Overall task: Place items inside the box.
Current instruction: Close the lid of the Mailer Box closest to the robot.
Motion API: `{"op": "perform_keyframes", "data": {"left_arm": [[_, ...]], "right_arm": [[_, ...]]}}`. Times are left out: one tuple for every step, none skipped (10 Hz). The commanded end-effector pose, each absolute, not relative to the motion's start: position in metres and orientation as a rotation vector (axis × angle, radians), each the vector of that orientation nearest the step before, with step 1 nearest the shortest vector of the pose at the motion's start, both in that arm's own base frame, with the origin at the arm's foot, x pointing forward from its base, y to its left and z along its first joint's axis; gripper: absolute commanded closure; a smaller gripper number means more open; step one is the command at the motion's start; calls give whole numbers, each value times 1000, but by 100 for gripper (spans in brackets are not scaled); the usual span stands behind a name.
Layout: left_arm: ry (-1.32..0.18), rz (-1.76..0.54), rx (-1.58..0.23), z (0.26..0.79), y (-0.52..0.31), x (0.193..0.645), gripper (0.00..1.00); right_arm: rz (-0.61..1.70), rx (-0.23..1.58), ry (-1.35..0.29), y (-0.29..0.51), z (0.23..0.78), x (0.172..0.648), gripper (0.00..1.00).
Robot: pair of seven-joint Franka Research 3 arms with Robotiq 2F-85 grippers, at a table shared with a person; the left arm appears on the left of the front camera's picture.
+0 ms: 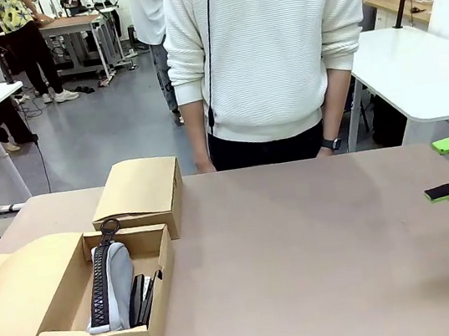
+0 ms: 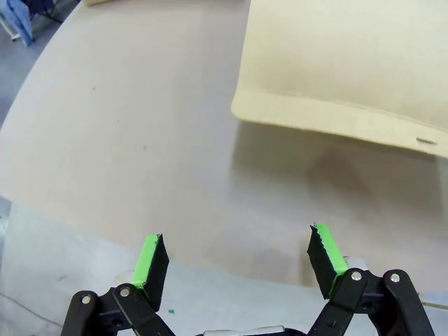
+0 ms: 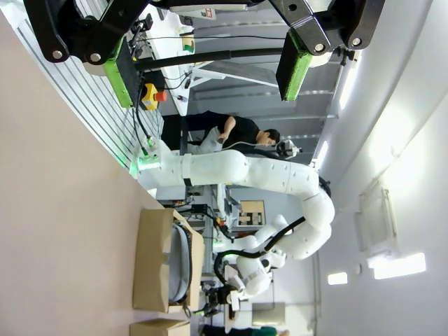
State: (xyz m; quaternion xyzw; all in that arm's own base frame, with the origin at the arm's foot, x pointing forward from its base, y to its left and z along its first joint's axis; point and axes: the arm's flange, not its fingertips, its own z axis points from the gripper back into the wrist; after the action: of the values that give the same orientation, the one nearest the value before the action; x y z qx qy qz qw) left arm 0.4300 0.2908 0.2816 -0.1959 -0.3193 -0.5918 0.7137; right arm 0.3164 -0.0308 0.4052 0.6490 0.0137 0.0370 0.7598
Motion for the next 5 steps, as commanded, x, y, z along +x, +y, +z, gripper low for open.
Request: {"op": "perform_keyframes", "data": {"left_arm": [[-718, -1324, -460, 281, 280, 433, 0], [-720, -1324, -478, 280, 271, 433, 0], [-741, -1315, -489, 279, 265, 435, 0], [-769, -1319, -527, 280, 258, 434, 0], [-801, -1315, -566, 283, 253, 434, 0]], "right_arm": [[55, 1416, 36, -31, 411, 317, 0], [55, 1416, 36, -31, 411, 317, 0], [55, 1416, 36, -31, 411, 317, 0], [55, 1416, 36, -31, 411, 317, 0], [55, 1416, 36, -31, 411, 317, 0]]}}
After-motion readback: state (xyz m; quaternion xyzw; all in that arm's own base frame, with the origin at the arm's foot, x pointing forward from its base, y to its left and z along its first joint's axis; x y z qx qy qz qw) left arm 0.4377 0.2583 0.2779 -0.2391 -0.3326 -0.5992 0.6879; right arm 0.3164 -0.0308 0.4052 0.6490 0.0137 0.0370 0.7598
